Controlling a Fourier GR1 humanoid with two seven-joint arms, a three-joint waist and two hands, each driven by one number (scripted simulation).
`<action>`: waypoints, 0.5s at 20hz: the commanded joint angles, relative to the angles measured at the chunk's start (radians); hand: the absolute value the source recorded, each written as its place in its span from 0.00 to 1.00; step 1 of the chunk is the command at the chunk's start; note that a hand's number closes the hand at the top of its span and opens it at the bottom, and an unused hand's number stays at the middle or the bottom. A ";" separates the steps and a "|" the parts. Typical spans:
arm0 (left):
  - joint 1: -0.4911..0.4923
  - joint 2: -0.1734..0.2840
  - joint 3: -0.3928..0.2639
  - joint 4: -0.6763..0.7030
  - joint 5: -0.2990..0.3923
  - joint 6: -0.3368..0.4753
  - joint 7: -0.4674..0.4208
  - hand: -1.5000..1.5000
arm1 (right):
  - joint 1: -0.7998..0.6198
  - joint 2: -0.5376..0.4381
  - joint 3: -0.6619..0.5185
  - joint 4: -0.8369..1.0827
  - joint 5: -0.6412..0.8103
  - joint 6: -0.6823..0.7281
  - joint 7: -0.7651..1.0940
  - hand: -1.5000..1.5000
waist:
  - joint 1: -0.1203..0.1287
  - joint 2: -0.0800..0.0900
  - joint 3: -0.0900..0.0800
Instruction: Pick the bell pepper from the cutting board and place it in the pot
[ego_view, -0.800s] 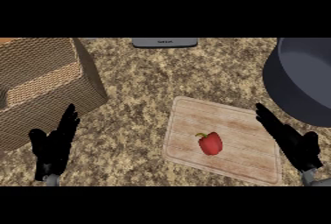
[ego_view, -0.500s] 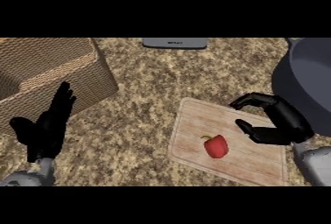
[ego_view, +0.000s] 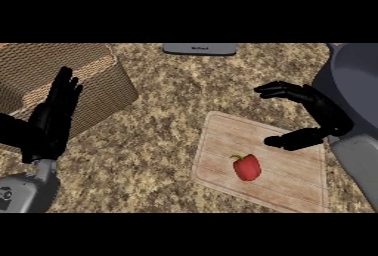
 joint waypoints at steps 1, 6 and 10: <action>-0.012 0.028 0.054 0.010 0.020 -0.027 0.012 0.50 | -0.079 0.010 0.004 0.136 0.065 0.058 -0.224 0.00 | -0.018 -0.004 -0.001; 0.004 0.033 0.085 0.035 0.027 -0.059 0.000 0.50 | -0.105 -0.084 0.070 0.010 0.160 0.163 -0.079 0.00 | -0.039 -0.012 -0.003; 0.012 0.019 0.081 0.036 0.019 -0.048 -0.017 0.50 | -0.145 -0.162 0.178 -0.072 0.281 0.240 0.067 0.00 | -0.043 -0.015 -0.004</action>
